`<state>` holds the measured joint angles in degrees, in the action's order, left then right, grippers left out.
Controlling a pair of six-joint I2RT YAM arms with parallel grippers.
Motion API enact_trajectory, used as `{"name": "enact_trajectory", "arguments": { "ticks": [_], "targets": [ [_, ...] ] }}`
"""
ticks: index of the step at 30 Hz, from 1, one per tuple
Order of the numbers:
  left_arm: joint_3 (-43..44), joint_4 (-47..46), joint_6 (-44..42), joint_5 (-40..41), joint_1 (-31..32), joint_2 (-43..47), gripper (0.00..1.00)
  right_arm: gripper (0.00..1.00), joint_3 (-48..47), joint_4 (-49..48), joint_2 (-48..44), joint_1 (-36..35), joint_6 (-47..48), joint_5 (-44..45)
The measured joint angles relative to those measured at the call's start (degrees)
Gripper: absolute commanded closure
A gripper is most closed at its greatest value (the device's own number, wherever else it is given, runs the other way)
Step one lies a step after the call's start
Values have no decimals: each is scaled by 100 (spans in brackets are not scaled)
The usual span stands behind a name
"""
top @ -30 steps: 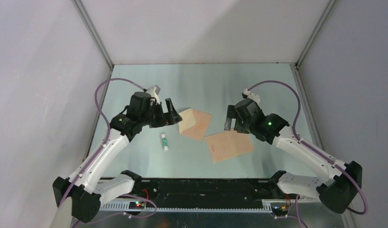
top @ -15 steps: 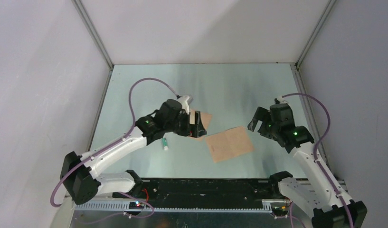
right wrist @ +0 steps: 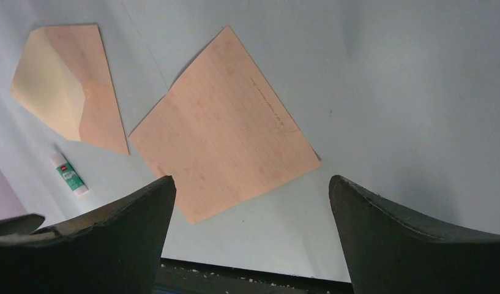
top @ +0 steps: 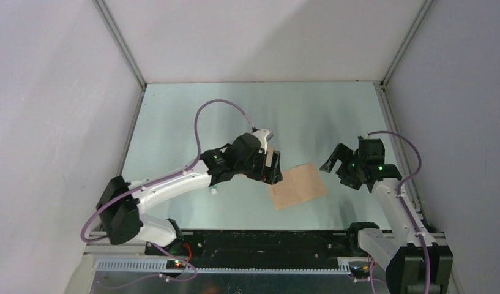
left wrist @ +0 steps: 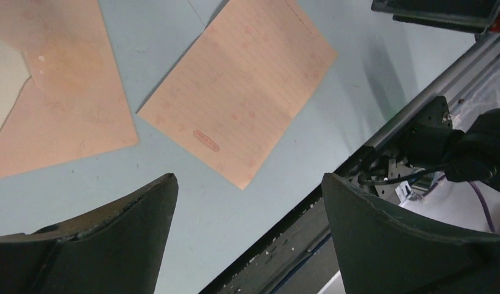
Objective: Place the letter into the envelope and seal it
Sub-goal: Fold the letter at the center of the board.
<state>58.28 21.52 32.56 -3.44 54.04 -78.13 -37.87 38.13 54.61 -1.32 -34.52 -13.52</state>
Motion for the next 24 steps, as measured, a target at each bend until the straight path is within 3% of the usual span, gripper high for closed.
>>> {"name": "enact_trajectory", "arguments": {
  "ticks": [11,24],
  "targets": [
    [260,13,114,-634,-295,-1624,5,1,293,-560,439,11,50,-284],
    [260,-61,715,-1226,-463,-2358,4,1,533,-1853,1808,-48,31,-415]
  ]
}}
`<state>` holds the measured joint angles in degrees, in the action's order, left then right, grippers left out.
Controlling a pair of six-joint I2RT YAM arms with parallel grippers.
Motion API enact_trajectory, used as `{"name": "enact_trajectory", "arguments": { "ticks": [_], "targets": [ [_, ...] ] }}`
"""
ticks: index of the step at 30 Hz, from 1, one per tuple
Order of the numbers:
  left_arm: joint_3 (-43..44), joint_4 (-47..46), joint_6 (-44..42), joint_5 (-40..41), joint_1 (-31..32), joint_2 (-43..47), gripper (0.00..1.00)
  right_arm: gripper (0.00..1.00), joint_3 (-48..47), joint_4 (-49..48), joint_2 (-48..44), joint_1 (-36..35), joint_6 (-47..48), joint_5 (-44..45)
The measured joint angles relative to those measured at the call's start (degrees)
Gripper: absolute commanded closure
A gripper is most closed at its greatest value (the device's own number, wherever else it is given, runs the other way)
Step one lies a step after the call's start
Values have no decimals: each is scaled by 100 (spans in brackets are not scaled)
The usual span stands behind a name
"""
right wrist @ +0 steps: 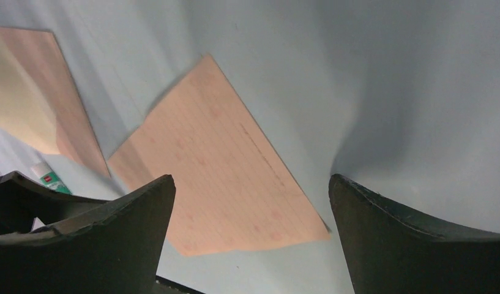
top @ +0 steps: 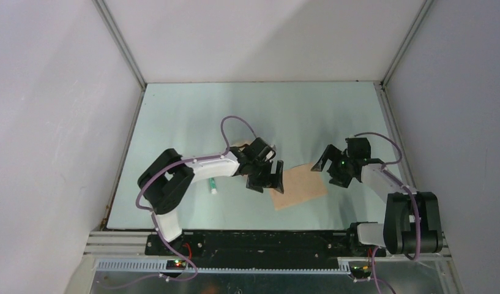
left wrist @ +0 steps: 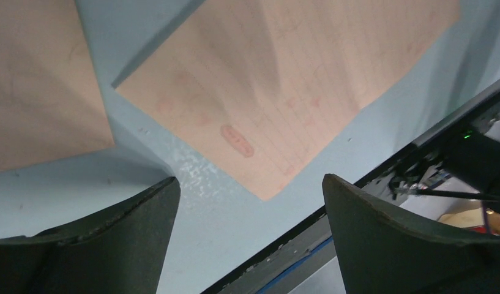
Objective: Place the letter into the envelope and seal it
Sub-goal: Fold the letter at the center of the board.
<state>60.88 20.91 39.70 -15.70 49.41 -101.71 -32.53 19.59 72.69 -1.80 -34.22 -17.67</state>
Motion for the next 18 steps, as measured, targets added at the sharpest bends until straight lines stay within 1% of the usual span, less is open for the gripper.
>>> {"name": "enact_trajectory", "arguments": {
  "ticks": [4,9,15,18],
  "targets": [
    [66,-212,170,-243,-125,-133,5,1,-59,-452,350,0,-114,-227],
    [273,-435,337,-522,-203,-387,5,1,-61,-726,457,-98,-140,-361],
    [627,-531,378,-664,-203,-680,5,1,-48,-708,413,-225,-127,-369],
    [678,-413,295,-634,-205,-678,5,1,24,-455,203,-223,-114,-306]
  ]
}}
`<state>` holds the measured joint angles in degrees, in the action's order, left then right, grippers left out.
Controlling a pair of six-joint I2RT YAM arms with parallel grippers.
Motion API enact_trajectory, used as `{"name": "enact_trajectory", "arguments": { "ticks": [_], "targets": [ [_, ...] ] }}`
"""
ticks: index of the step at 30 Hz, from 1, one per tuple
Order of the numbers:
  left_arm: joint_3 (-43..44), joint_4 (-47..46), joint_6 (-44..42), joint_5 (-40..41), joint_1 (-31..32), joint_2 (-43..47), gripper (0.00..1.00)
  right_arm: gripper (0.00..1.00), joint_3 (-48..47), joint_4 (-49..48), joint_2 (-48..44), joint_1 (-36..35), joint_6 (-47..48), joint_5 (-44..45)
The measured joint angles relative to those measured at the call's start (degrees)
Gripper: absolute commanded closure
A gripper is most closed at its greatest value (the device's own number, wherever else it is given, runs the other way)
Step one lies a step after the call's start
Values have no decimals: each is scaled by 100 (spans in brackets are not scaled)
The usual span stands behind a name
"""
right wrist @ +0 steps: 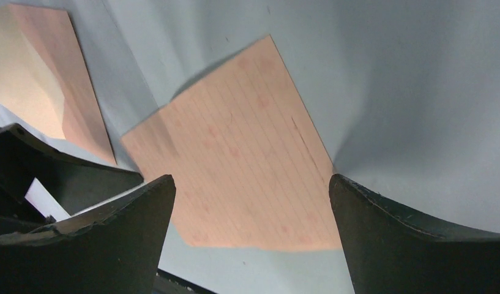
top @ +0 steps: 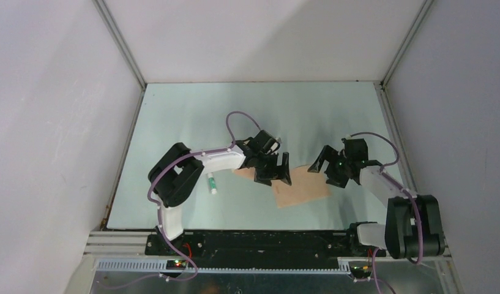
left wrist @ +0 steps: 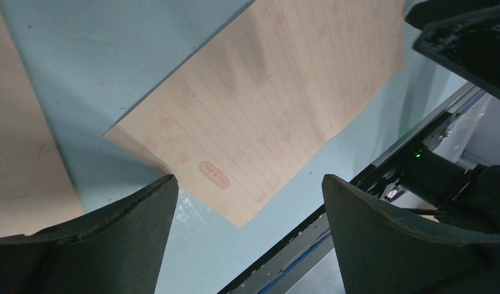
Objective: Place the letter into the envelope and seal it
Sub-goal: Fold the letter at the center of the board.
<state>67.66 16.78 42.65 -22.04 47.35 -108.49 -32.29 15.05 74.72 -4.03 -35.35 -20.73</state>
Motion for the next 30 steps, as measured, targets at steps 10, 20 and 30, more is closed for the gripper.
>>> {"name": "enact_trajectory", "arguments": {
  "ticks": [10,20,30],
  "targets": [
    [103,721,-531,221,-120,367,6,1,282,1167,-2041,151,-186,638],
    [608,802,-551,240,-431,52,6,1,1005,1700,-2570,197,-498,520],
    [1373,739,-673,232,-431,-599,7,1,1720,743,-2964,186,-1659,-57]
  ]
}}
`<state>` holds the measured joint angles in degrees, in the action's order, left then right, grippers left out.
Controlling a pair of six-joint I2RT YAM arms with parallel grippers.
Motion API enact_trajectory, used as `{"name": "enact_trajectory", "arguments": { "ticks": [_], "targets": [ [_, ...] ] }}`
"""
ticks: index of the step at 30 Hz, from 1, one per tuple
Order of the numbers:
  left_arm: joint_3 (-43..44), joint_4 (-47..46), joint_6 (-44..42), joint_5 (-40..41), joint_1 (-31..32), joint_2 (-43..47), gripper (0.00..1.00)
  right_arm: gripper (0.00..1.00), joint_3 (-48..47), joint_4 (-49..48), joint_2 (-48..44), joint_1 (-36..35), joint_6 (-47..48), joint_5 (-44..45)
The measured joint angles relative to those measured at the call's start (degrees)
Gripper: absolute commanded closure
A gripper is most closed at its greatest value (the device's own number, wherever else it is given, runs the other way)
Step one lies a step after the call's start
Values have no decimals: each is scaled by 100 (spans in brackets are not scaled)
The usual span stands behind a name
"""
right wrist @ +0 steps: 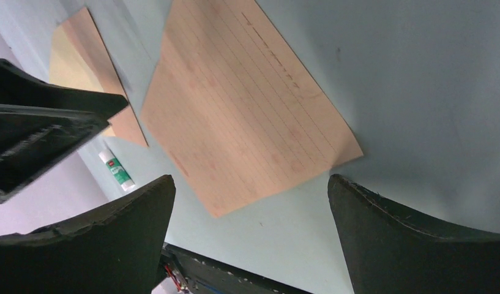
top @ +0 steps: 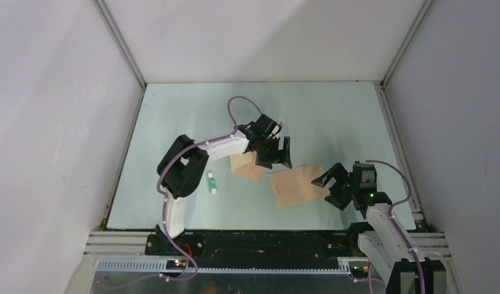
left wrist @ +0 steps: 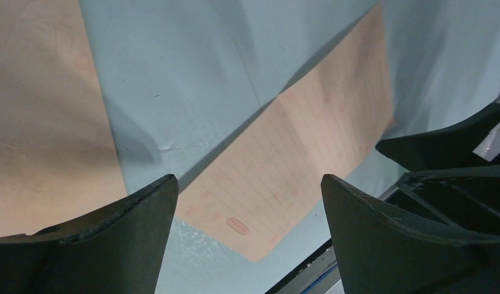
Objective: Place the letter into the envelope and seal it
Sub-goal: Fold the letter at the center of the board.
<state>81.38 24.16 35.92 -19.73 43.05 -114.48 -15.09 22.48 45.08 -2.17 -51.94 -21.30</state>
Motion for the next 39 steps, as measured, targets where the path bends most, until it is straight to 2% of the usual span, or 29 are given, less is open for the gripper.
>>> {"name": "enact_trajectory", "arguments": {
  "ticks": [5,10,18,22,27,30,34,39],
  "targets": [
    [-162,0,-46,-111,0,-168,7,1,-201,-348,619,175,-46,-55],
    [-595,-267,-37,-382,-4,72,7,1,-505,-391,1119,509,166,-17],
    [-905,92,-59,-129,-4,581,7,1,-920,74,1178,619,1093,289],
    [-1185,162,24,-39,-11,1097,7,1,-1405,153,1738,619,1703,352],
    [-1510,105,310,-50,-15,1325,6,1,-2020,26,3108,601,2177,140],
    [-1797,-13,511,-131,-17,1325,6,2,-2251,-177,3550,579,2247,-168],
    [-2186,-450,905,-413,-17,1290,7,2,-2354,-472,3814,437,2271,-544],
    [-2203,-933,1204,-767,-15,1036,7,2,-2354,-610,3923,-20,2291,-931]
  ]
}}
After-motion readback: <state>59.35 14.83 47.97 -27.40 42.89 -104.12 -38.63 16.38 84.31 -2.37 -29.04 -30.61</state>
